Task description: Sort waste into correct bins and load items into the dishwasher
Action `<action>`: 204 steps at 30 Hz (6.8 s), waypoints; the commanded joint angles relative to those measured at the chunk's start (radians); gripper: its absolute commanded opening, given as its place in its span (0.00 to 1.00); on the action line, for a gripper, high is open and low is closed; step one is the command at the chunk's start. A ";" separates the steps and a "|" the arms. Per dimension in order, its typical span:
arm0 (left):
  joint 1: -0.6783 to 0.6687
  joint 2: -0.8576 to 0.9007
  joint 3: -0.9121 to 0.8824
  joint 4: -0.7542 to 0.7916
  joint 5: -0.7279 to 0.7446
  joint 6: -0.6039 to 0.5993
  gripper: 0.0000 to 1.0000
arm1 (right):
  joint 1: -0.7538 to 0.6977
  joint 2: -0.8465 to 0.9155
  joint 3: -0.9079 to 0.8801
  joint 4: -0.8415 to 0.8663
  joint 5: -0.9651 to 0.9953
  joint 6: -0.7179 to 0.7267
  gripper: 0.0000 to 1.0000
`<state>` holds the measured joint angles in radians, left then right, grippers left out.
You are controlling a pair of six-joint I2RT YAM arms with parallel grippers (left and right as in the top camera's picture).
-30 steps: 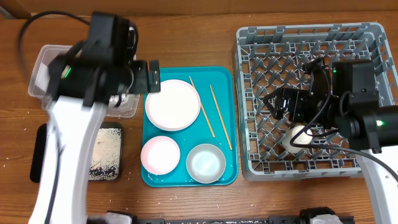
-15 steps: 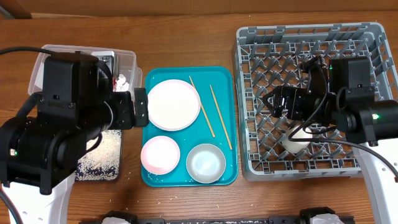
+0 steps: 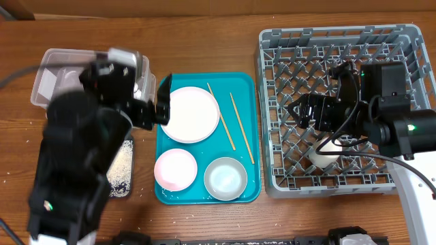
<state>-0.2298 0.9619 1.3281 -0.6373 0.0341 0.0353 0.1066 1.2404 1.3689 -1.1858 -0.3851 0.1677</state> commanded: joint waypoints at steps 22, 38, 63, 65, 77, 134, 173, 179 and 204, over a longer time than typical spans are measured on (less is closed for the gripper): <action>0.087 -0.958 -1.245 0.586 -0.007 -0.055 1.00 | 0.005 0.001 0.018 0.006 0.003 -0.001 1.00; 0.106 -0.952 -1.323 0.560 -0.011 -0.080 1.00 | 0.005 0.001 0.018 0.006 0.003 -0.001 1.00; 0.106 -0.951 -1.323 0.560 -0.011 -0.080 1.00 | 0.295 0.062 0.005 0.132 0.011 0.125 1.00; 0.106 -0.951 -1.323 0.560 -0.011 -0.080 1.00 | 0.467 0.114 0.002 0.120 0.249 0.199 0.91; 0.106 -0.951 -1.323 0.560 -0.011 -0.080 1.00 | 0.603 0.500 0.002 0.254 0.550 0.216 0.41; 0.106 -0.951 -1.323 0.560 -0.011 -0.080 1.00 | 0.286 0.580 0.184 0.193 0.516 -0.064 0.08; 0.106 -0.951 -1.323 0.560 -0.011 -0.080 1.00 | 0.587 0.798 0.000 0.384 0.420 -0.034 0.13; 0.106 -0.951 -1.323 0.560 -0.011 -0.080 1.00 | 0.587 0.768 0.091 0.323 0.486 0.000 0.04; 0.106 -0.951 -1.323 0.560 -0.011 -0.080 1.00 | 0.285 0.608 0.266 0.019 0.436 0.033 0.07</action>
<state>-0.1345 0.0158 0.0086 -0.0750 0.0261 -0.0273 0.3763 1.8591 1.6749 -1.1534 0.0814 0.2047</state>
